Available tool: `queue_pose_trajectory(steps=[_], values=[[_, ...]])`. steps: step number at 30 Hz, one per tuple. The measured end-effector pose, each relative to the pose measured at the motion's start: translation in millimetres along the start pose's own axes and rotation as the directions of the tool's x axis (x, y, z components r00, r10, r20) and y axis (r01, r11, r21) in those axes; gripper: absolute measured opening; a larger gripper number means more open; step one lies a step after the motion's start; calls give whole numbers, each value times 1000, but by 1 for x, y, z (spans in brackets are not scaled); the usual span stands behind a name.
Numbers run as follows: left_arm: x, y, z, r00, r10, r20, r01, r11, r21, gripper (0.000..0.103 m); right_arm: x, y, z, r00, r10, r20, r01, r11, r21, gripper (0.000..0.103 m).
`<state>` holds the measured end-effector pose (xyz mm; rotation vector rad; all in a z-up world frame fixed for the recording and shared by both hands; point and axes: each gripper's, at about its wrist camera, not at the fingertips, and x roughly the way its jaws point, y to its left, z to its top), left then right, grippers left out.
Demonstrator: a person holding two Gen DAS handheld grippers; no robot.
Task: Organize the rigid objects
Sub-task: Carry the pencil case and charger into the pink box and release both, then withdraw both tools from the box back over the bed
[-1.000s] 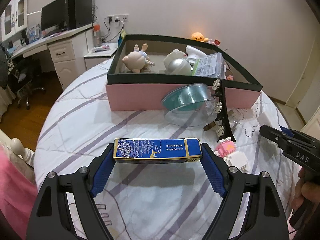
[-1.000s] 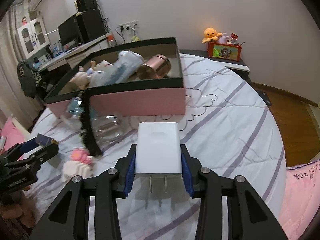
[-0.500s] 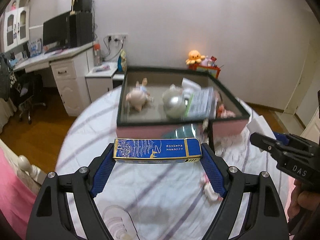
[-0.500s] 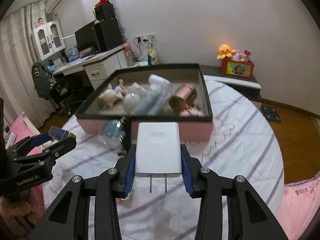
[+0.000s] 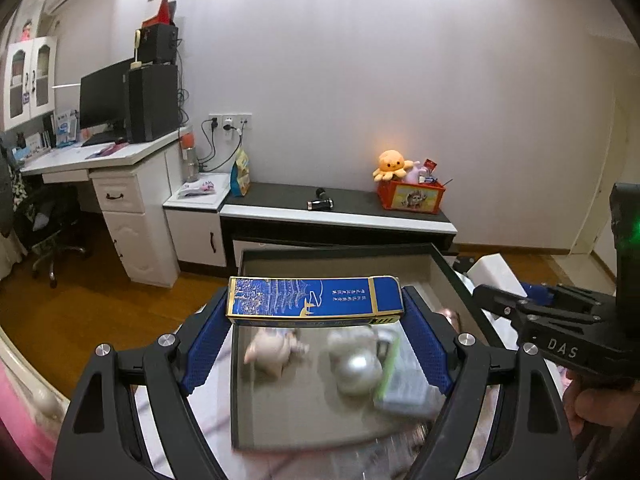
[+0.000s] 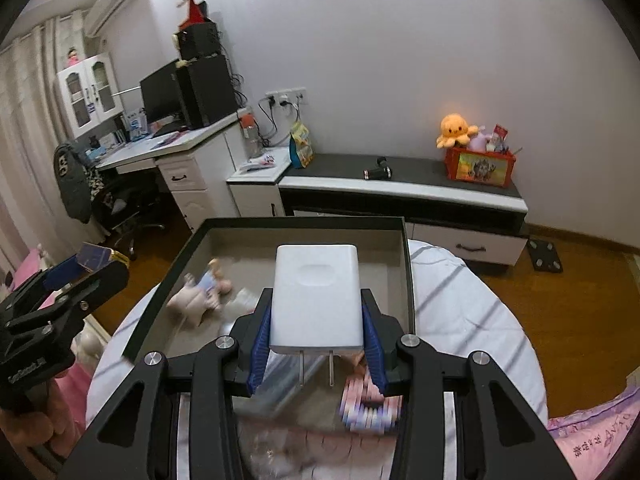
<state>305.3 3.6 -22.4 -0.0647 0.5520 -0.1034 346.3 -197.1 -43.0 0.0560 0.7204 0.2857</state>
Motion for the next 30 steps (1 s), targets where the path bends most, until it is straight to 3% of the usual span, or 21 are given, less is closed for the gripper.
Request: queue_pose_trajectory(steps=[7, 19, 20, 23, 25, 30], values=[[55, 0, 14, 1000, 7, -28, -7, 1000, -7, 84, 44, -14, 14, 999, -9, -43, 10, 1000, 28, 41], [87, -6, 11, 996, 30, -81, -29, 999, 15, 85, 74, -16, 10, 997, -6, -80, 9, 999, 35, 42], [87, -6, 11, 996, 34, -81, -33, 999, 16, 87, 73, -16, 9, 997, -5, -73, 8, 999, 33, 45], [80, -3, 11, 996, 58, -67, -57, 998, 16, 102, 67, -14, 11, 999, 1, -46, 0, 1000, 30, 85], [75, -1, 12, 996, 66, -55, -65, 998, 19, 103, 60, -12, 12, 1000, 2, -28, -1, 1000, 30, 87], [56, 0, 10, 998, 53, -39, -52, 998, 20, 103, 45, -15, 11, 1000, -22, -5, 22, 997, 69, 103]])
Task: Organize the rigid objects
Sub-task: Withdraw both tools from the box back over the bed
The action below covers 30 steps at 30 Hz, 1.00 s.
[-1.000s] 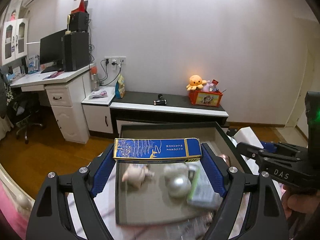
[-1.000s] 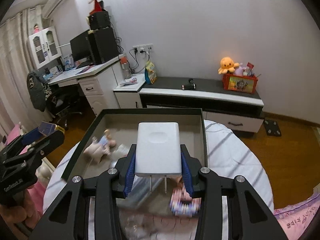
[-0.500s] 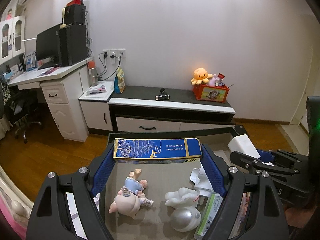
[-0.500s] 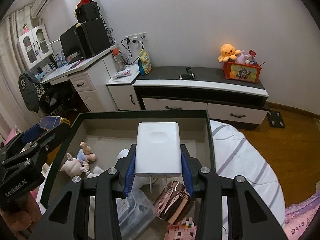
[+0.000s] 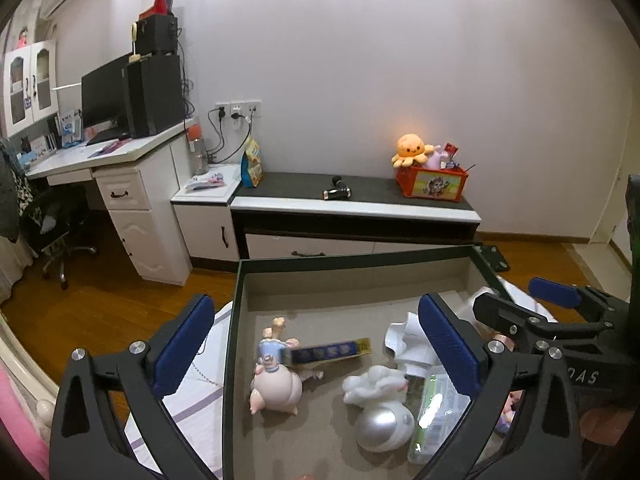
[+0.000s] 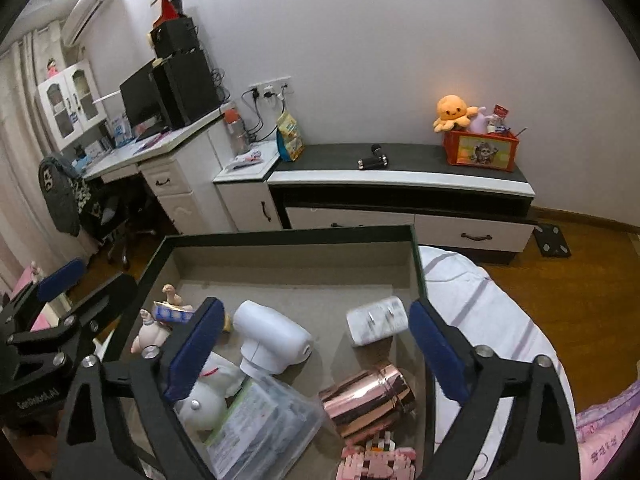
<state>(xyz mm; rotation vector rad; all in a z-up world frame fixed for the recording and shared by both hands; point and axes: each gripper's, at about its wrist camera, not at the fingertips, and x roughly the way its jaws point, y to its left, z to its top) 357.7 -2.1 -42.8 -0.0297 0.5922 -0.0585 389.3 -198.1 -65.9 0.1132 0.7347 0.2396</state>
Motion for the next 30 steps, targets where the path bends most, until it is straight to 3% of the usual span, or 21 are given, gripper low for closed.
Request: queue_pose_trajectory(steps=[12, 30], values=[[-84, -5, -21, 996, -13, 91, 14, 1000, -3, 103, -76, -2, -34, 995, 38, 93, -43, 998, 52, 103], [-206, -7, -88, 989, -9, 147, 18, 998, -58, 103, -198, -1, -125, 980, 20, 199, -34, 997, 70, 103]])
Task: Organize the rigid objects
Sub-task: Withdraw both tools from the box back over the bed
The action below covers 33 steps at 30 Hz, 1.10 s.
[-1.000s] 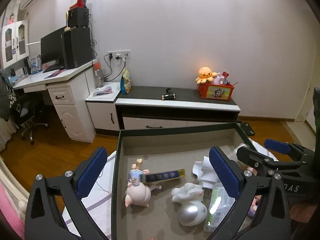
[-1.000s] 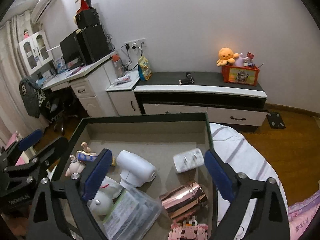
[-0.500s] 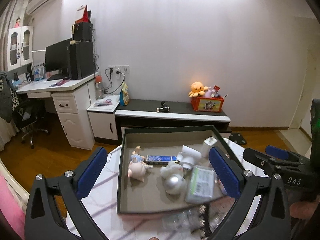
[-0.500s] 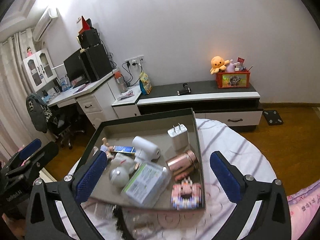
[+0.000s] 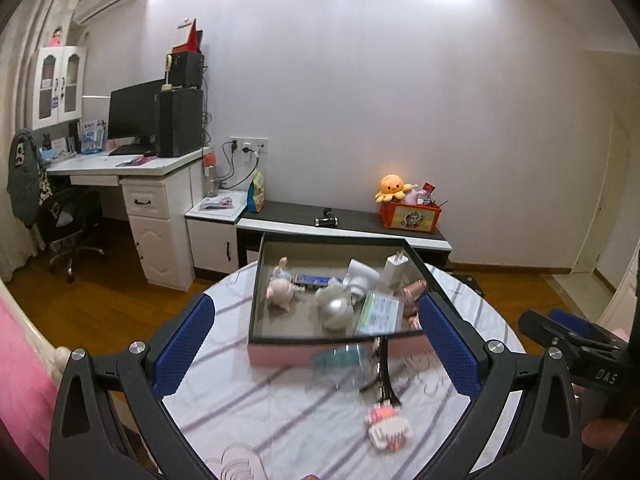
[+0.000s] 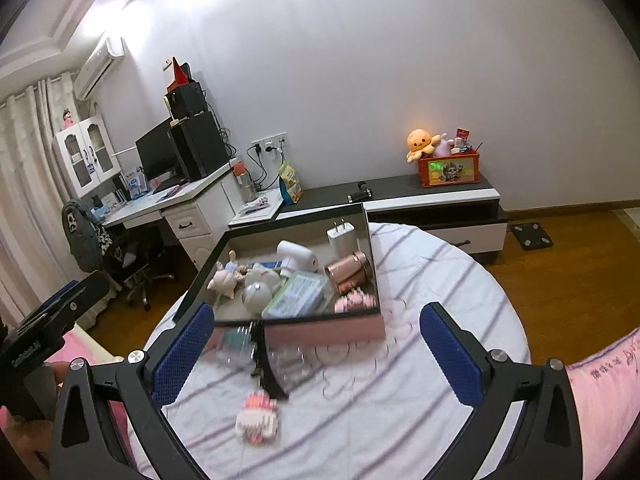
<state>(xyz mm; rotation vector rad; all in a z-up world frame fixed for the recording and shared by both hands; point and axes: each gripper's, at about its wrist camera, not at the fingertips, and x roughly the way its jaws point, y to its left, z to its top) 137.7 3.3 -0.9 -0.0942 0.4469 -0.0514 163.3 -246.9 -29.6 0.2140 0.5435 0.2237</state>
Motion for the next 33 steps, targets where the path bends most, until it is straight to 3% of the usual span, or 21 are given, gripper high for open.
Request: queue_pose_trajectory(steps=[13, 33], values=[[-41, 5, -53, 999, 33, -38, -33, 999, -18, 103, -49, 13, -57, 1000, -19, -5, 19, 999, -34, 103], [-45, 7, -63, 997, 38, -59, -39, 999, -16, 103, -46, 22, -62, 1000, -19, -24, 18, 998, -55, 103]])
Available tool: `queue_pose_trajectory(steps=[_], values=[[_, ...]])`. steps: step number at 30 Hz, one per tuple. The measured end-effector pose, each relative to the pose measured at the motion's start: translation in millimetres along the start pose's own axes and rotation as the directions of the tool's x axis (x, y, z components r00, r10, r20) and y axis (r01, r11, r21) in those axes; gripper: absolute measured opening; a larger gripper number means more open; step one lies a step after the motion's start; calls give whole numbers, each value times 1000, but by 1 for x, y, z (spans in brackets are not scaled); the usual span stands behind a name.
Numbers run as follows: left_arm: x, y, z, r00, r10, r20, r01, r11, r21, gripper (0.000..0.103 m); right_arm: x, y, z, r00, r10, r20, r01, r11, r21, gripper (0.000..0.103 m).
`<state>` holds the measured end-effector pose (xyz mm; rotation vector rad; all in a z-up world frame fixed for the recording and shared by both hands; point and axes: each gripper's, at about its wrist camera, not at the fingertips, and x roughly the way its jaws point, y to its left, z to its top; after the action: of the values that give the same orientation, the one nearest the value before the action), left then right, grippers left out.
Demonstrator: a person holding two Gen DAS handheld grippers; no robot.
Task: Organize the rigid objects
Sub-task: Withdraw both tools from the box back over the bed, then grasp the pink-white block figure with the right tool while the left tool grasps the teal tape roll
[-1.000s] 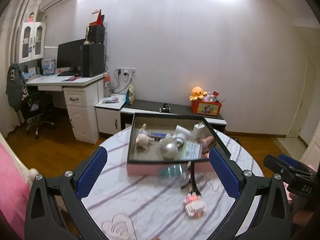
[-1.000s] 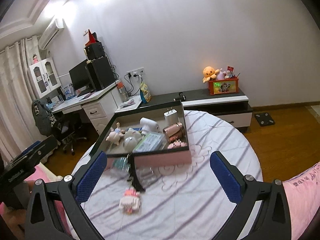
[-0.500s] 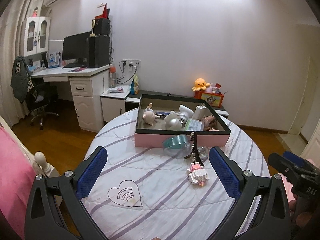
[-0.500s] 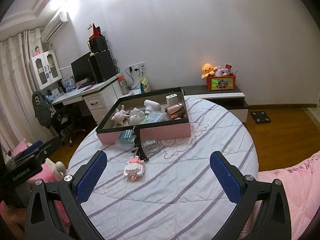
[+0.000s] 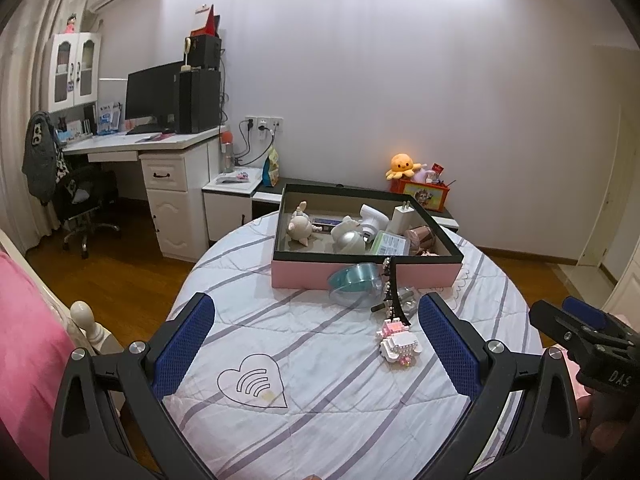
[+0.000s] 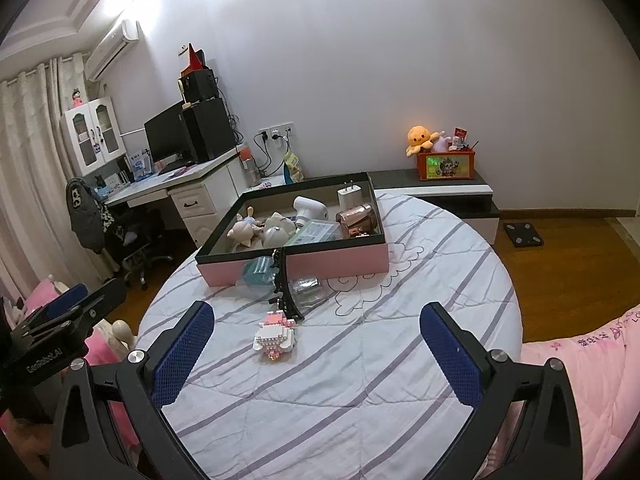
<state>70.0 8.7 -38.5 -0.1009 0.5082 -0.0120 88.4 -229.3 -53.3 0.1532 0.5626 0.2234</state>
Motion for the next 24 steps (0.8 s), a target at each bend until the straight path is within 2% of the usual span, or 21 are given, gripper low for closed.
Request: queue_pose_trajectory(steps=[6, 12, 24], values=[[8, -2, -4, 1000, 4, -5, -4, 1000, 10, 103, 16, 3, -5, 999, -6, -37, 5, 1000, -14, 103], [20, 10, -12, 999, 22, -32, -22, 1000, -4, 103, 55, 14, -18, 992, 3, -127, -9, 999, -49, 103], [52, 31, -32, 993, 34, -112, -37, 999, -25, 103, 135, 40, -32, 961, -31, -274, -2, 993, -122, 103]])
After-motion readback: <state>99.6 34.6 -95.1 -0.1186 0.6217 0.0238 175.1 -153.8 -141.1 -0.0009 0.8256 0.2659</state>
